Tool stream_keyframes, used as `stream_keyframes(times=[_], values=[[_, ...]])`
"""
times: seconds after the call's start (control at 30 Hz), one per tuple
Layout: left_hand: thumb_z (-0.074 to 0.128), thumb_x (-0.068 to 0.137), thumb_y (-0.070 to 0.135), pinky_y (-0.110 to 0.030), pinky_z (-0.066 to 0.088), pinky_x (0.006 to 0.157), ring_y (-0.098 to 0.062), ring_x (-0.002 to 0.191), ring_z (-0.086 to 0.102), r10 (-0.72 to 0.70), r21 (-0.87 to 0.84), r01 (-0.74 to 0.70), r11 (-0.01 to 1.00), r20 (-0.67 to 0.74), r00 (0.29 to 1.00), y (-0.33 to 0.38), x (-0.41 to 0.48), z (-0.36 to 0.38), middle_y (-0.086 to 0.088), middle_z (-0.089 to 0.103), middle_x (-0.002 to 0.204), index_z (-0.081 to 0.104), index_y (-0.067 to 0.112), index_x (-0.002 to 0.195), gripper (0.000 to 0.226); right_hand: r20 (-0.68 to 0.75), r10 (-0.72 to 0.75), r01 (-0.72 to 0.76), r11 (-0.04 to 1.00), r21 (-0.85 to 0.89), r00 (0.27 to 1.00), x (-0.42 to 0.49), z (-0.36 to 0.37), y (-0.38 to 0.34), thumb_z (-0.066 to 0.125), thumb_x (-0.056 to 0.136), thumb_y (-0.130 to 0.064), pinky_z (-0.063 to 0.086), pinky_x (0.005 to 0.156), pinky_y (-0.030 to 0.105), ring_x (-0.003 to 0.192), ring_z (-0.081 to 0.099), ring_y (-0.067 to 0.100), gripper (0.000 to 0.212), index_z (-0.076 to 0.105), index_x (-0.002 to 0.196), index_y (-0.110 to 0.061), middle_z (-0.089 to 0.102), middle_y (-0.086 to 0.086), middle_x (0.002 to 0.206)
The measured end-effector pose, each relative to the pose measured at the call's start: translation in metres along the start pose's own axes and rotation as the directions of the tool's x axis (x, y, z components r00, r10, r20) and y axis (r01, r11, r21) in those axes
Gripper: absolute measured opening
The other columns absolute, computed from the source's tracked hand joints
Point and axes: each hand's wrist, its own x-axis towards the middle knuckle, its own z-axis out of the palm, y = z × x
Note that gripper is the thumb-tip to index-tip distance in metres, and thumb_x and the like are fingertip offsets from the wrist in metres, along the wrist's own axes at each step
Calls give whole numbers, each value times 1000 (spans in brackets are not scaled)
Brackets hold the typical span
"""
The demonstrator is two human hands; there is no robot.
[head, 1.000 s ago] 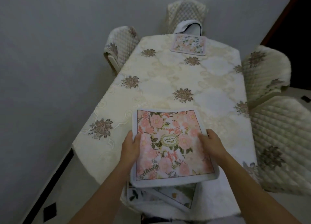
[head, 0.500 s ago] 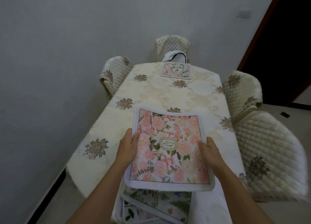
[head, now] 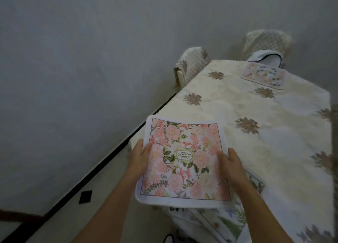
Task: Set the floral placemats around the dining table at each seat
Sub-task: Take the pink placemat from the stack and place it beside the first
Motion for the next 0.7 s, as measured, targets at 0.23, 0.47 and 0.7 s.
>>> stream_keyframes(times=[0.23, 0.47, 0.7], values=[[47, 102, 33, -31, 54, 66, -15, 85, 67, -197, -70, 185, 980, -321, 926, -44, -42, -90, 4, 68, 93, 59, 22, 102, 16, 313, -66, 77, 997, -23, 948, 2, 103, -31, 47, 102, -32, 51, 63, 37, 73, 60, 21, 17, 52, 98, -17, 61, 7, 90], [49, 102, 30, -25, 48, 63, -7, 83, 63, -261, -137, 223, 965, -541, 799, -76, -68, -157, 10, 66, 92, 61, 20, 107, 17, 500, -120, 166, 985, -48, 858, -1, 194, -64, 50, 96, -42, 60, 81, 50, 94, 71, 24, 32, 58, 117, -20, 70, 5, 108], [49, 102, 31, -38, 55, 78, -14, 91, 67, -312, -211, 231, 950, -590, 745, -107, -55, -215, 3, 69, 99, 60, 24, 102, 13, 557, -135, 219, 972, -87, 819, -3, 272, -97, 49, 99, -36, 59, 81, 51, 92, 70, 24, 28, 58, 114, -13, 69, 8, 107]])
